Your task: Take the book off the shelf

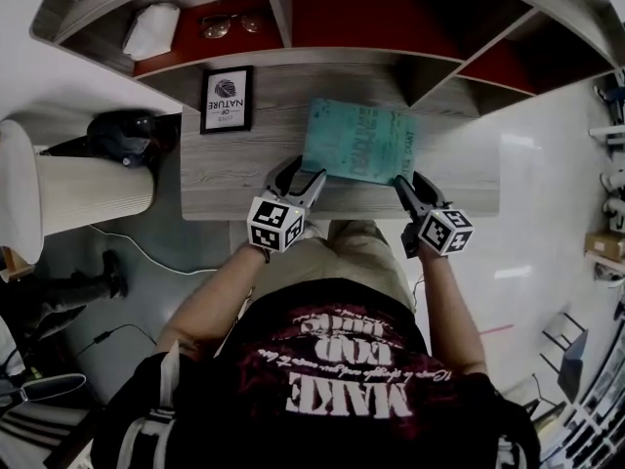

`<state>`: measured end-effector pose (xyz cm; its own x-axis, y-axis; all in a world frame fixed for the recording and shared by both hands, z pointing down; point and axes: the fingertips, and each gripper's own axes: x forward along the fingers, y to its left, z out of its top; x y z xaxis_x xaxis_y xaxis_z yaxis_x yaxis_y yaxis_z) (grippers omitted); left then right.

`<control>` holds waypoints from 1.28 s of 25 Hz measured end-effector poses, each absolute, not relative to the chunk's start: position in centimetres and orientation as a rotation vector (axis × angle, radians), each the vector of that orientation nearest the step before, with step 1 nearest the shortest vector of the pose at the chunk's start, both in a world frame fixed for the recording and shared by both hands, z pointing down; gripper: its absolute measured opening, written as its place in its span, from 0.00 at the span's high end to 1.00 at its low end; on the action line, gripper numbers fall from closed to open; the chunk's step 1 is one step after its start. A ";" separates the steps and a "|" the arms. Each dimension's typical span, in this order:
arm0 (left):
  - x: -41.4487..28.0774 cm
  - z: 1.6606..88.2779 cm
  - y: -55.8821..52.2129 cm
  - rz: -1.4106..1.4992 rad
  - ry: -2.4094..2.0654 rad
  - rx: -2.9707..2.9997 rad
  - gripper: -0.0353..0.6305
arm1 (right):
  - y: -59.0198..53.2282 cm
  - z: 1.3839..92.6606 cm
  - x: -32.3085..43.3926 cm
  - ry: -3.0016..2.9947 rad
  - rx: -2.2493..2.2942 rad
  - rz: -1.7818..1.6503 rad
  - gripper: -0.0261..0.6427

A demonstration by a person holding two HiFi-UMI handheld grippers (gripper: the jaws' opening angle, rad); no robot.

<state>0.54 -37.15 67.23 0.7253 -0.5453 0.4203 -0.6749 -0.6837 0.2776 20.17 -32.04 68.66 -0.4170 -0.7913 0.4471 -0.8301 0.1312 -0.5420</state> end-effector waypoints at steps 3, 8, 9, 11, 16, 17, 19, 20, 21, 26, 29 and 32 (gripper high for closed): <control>0.5 70.5 -37.2 0.486 -0.944 2.504 0.62 | -32.3 71.5 20.1 -2.285 1.663 1.202 0.69; 0.3 73.8 -36.8 0.564 -0.956 2.441 0.62 | -32.3 74.6 20.0 -2.231 1.630 1.221 0.69; 0.3 74.1 -36.8 0.572 -0.957 2.433 0.62 | -32.2 75.0 20.0 -2.225 1.625 1.223 0.69; 0.3 75.0 -36.7 0.601 -0.956 2.412 0.62 | -32.2 75.6 20.0 -2.213 1.619 1.227 0.67; 0.2 77.5 -36.7 0.753 -0.964 2.342 0.61 | -32.3 77.7 19.0 -2.176 1.532 1.230 0.57; 0.2 77.8 -36.5 0.793 -0.962 2.335 0.61 | -32.2 78.0 18.6 -2.166 1.500 1.223 0.53; 0.2 77.9 -36.2 0.867 -0.949 2.363 0.61 | -31.9 78.5 18.0 -2.145 1.443 1.185 0.47; 0.2 77.8 -36.1 0.900 -0.945 2.393 0.61 | -31.9 78.5 17.8 -2.136 1.423 1.159 0.45; 0.1 77.6 -36.2 0.927 -0.942 2.420 0.61 | -31.9 78.4 17.7 -2.128 1.413 1.131 0.44; -2.0 73.8 -37.6 0.905 -1.004 2.435 0.59 | -32.2 74.3 18.1 -2.163 1.441 0.955 0.43; -3.3 68.0 -38.7 0.751 -1.092 2.488 0.59 | -32.0 68.3 17.6 -2.294 1.464 0.761 0.69; -3.3 61.1 -39.3 0.578 -1.132 2.635 0.60 | -32.2 61.8 16.8 -2.425 1.505 0.540 0.94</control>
